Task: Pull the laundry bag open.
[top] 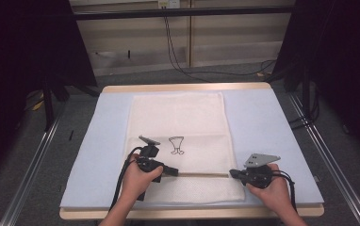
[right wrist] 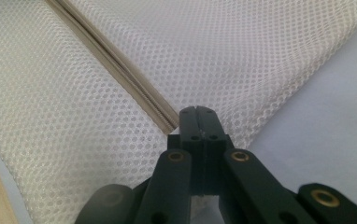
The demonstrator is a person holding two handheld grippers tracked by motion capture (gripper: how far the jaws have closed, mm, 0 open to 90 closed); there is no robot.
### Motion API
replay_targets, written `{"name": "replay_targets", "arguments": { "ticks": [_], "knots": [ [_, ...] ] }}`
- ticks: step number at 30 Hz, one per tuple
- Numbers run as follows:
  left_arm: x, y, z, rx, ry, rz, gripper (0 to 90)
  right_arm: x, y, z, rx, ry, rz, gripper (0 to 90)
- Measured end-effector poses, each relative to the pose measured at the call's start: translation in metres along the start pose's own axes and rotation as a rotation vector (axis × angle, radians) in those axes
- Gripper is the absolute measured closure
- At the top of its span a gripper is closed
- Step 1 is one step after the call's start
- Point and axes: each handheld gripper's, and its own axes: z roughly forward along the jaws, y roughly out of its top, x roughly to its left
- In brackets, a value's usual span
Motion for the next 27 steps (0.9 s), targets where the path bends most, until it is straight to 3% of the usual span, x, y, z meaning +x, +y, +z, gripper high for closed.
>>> {"name": "replay_targets", "arguments": {
  "ticks": [27],
  "knots": [
    [0.022,-0.011,-0.031,-0.053,0.024,-0.039,87.4,0.0,0.0,0.0,0.002,0.002,0.011,90.0]
  ]
}}
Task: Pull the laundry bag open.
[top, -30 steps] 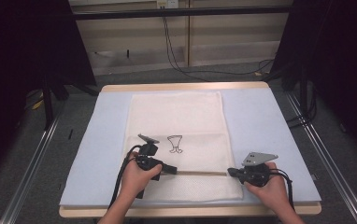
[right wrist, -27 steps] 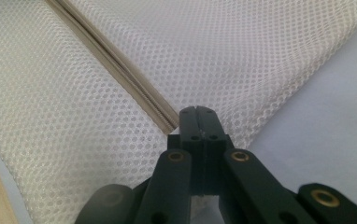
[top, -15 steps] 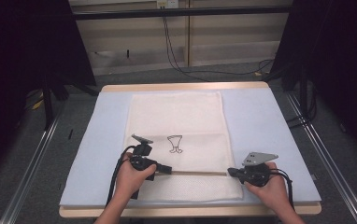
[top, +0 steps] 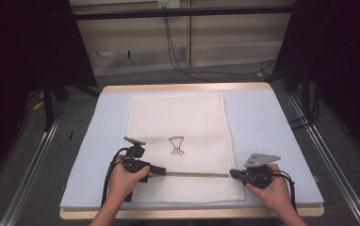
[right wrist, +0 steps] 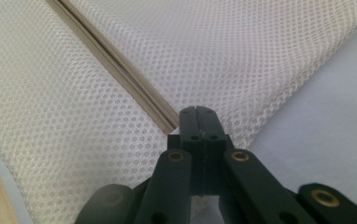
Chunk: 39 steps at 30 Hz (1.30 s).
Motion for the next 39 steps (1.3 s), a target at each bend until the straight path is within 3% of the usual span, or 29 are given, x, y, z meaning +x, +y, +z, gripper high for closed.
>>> {"name": "replay_targets", "arguments": {
  "ticks": [3,5,7,8,28,39],
  "knots": [
    [0.003,-0.001,-0.003,-0.002,-0.005,-0.003,87.4,0.0,0.0,0.0,-0.002,-0.003,0.0,90.0],
    [0.004,-0.001,-0.004,-0.005,0.013,-0.001,87.4,0.0,0.0,0.0,-0.002,-0.004,0.001,90.0],
    [0.005,-0.002,-0.006,-0.009,-0.001,-0.009,87.4,0.0,0.0,0.0,-0.001,-0.002,0.002,90.0],
    [0.005,-0.002,-0.006,-0.005,0.023,0.007,87.4,0.0,0.0,0.0,-0.001,-0.003,0.001,90.0],
    [0.018,-0.009,-0.023,-0.029,0.028,-0.04,87.4,0.0,0.0,0.0,0.002,-0.004,-0.002,90.0],
    [0.032,-0.017,-0.043,-0.064,0.046,-0.071,87.3,0.0,0.0,0.0,0.001,-0.005,-0.008,90.0]
  ]
}}
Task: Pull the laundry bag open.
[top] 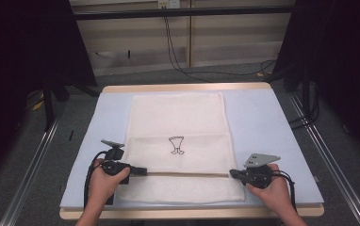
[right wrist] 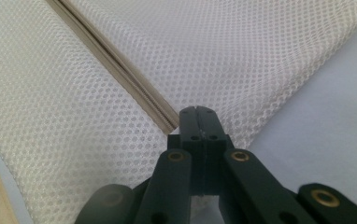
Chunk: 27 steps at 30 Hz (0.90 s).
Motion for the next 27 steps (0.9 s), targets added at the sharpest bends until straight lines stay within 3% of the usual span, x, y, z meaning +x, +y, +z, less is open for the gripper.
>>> {"name": "replay_targets", "arguments": {
  "ticks": [9,14,19,27],
  "knots": [
    [0.004,-0.002,-0.005,-0.011,-0.003,-0.007,87.4,0.0,0.0,0.0,-0.001,0.003,0.002,90.0],
    [0.008,-0.003,-0.012,-0.023,0.022,-0.02,87.3,0.0,0.0,0.0,0.0,0.001,0.002,90.0],
    [0.017,-0.006,-0.019,-0.031,-0.025,-0.041,87.3,0.0,0.0,0.0,-0.002,0.004,0.001,90.0],
    [0.022,-0.008,-0.027,-0.049,-0.002,-0.037,87.3,0.0,0.0,0.0,-0.003,-0.001,-0.003,90.0]
  ]
}}
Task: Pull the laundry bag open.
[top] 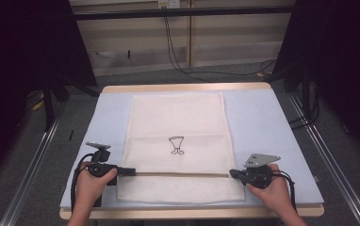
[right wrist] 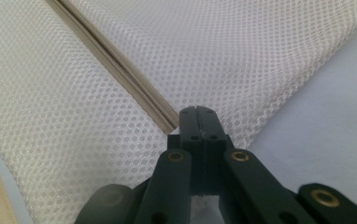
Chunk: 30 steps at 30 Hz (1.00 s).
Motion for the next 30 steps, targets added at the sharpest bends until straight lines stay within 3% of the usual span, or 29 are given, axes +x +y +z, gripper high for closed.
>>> {"name": "replay_targets", "arguments": {
  "ticks": [9,14,20,30],
  "knots": [
    [0.021,-0.005,-0.021,-0.032,0.046,-0.05,87.3,0.0,0.0,0.0,0.0,0.003,-0.002,90.0],
    [0.037,-0.008,-0.034,-0.044,0.047,-0.083,87.3,0.0,0.0,0.0,0.001,0.003,0.003,90.0],
    [0.044,-0.01,-0.037,-0.037,0.035,-0.096,87.3,-0.001,0.0,0.0,-0.002,0.008,0.002,90.0],
    [0.044,-0.013,-0.035,-0.036,0.072,-0.092,86.4,-0.001,-0.001,0.0,-0.006,0.008,-0.004,90.0]
  ]
}}
